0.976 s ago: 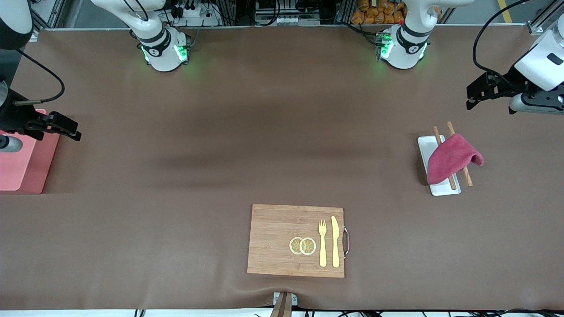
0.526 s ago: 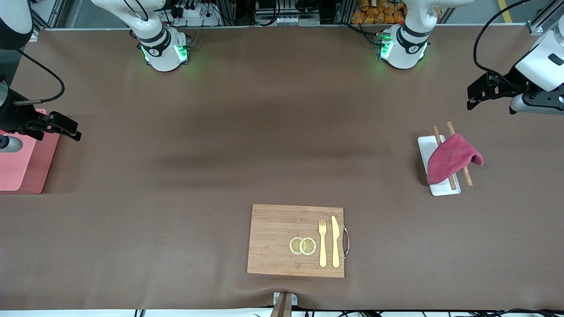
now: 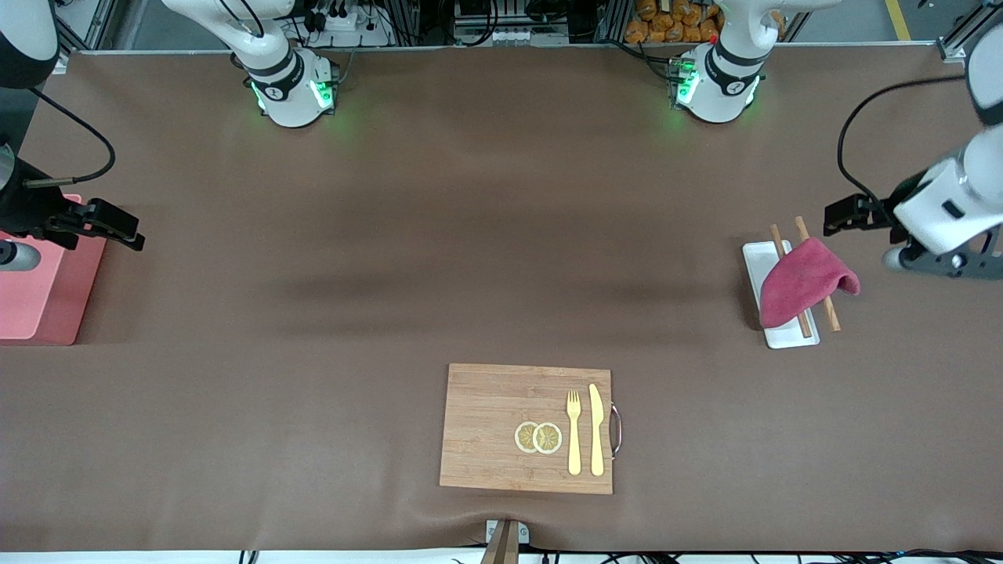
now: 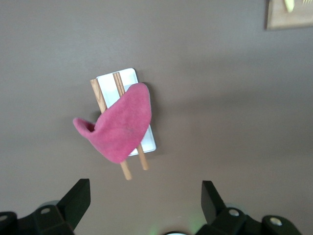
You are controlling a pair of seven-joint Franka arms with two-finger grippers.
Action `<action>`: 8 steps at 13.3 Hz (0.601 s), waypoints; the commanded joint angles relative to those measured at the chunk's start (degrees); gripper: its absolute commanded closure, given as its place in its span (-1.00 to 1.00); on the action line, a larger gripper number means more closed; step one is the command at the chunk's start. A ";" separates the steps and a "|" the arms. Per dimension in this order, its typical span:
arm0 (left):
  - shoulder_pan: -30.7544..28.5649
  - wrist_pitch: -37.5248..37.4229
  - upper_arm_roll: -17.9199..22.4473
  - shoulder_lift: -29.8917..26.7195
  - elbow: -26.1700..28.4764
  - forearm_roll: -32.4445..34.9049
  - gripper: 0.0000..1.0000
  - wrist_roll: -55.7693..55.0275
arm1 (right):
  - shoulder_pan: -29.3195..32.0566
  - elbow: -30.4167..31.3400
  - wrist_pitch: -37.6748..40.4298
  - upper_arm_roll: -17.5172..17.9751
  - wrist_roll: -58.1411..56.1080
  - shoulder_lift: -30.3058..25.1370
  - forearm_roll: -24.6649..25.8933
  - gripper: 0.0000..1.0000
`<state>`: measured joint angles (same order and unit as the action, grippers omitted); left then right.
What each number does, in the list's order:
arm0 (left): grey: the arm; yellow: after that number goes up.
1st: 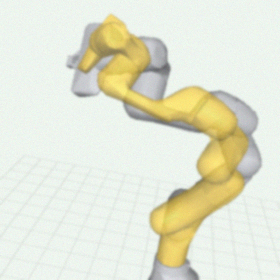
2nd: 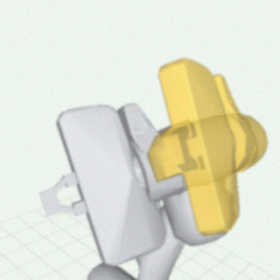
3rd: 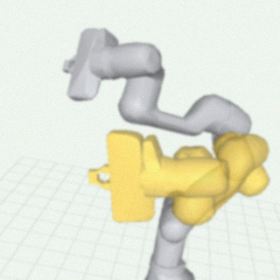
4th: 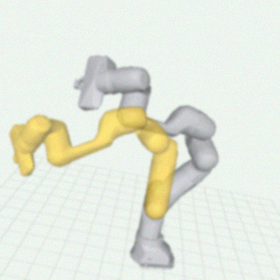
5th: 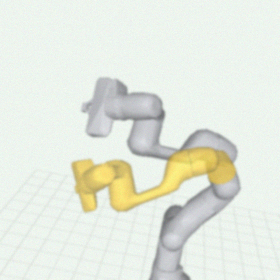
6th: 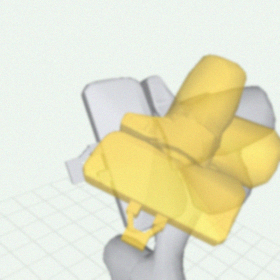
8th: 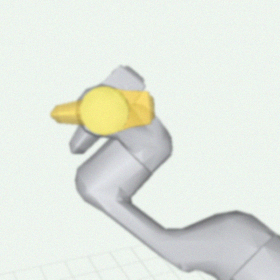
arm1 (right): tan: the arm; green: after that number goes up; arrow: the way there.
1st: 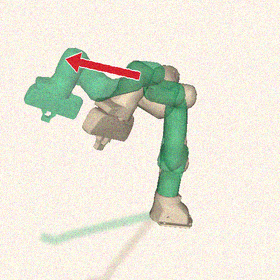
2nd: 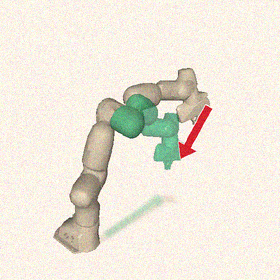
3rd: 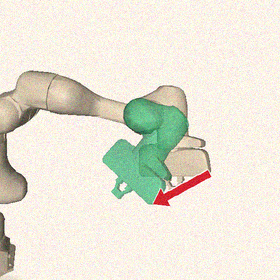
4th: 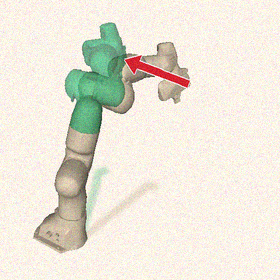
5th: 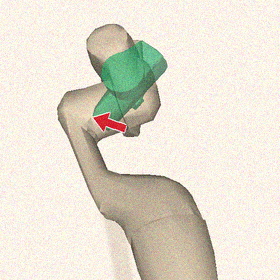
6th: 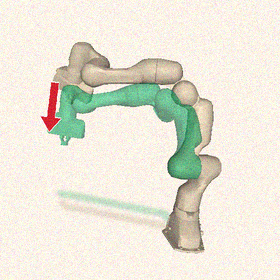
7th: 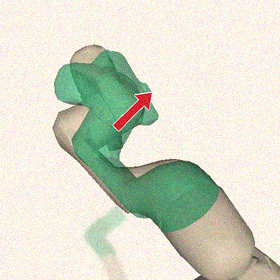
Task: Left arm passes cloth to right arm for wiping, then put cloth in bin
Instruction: 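Lower the left gripper onto the pink towel and close on it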
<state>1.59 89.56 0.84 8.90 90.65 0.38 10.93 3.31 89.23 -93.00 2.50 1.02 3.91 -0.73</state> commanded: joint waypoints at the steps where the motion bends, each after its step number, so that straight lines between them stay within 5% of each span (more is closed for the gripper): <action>1: -3.69 4.55 -0.14 7.68 -1.71 -1.95 -1.00 13.89 | 0.12 -0.29 0.54 0.13 0.48 -0.04 0.20 -1.00; 8: -3.79 7.12 -0.23 21.15 -5.75 -0.39 -1.00 34.85 | 0.21 -0.20 0.28 0.13 0.39 0.13 0.20 -1.00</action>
<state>-2.57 97.32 0.49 28.14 86.82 -0.76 42.75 3.32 89.32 -93.00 2.48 1.02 3.93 -0.73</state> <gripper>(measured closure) 0.000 0.000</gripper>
